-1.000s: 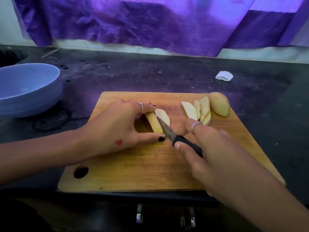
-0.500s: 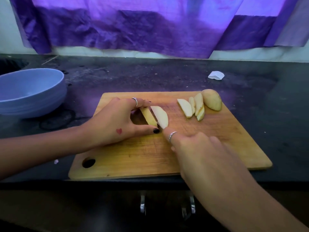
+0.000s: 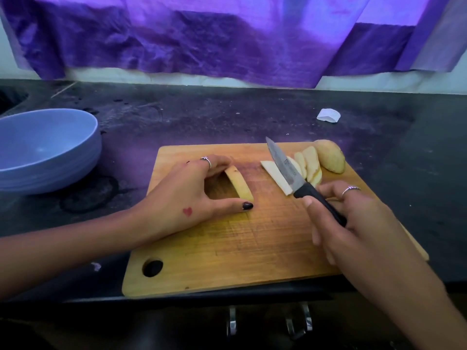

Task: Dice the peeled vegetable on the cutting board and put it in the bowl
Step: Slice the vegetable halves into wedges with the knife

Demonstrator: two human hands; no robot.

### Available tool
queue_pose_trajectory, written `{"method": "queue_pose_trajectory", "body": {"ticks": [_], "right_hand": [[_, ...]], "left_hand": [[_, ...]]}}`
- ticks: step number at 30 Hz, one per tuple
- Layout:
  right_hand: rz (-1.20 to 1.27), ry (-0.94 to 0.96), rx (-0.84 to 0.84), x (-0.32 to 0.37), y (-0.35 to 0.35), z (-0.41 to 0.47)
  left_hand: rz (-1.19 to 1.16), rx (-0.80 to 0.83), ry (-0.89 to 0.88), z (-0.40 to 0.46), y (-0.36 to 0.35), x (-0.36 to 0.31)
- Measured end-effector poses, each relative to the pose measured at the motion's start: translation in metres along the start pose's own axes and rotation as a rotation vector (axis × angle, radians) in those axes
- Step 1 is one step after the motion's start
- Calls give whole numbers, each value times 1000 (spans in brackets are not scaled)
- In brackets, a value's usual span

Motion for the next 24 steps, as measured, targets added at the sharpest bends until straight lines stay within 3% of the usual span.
{"method": "queue_pose_trajectory", "body": {"ticks": [5, 14, 24], "right_hand": [[170, -56, 90, 11, -12, 9], [-261, 52, -8, 48, -18, 10], [-398, 27, 83, 62, -31, 11]], "left_hand": [[72, -13, -25, 0, 2, -7], [11, -90, -90, -1, 5, -6], [-27, -80, -35, 3, 3, 0]]}}
Point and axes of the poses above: each hand's wrist, its own z-axis towards the middle knuckle, its own y-axis out of the back of the hand, x = y × z, the point moved 10 cm from there along z, towards the middle knuckle, and after that the axes turned 9 degrees about x, right-handed, at the moved point
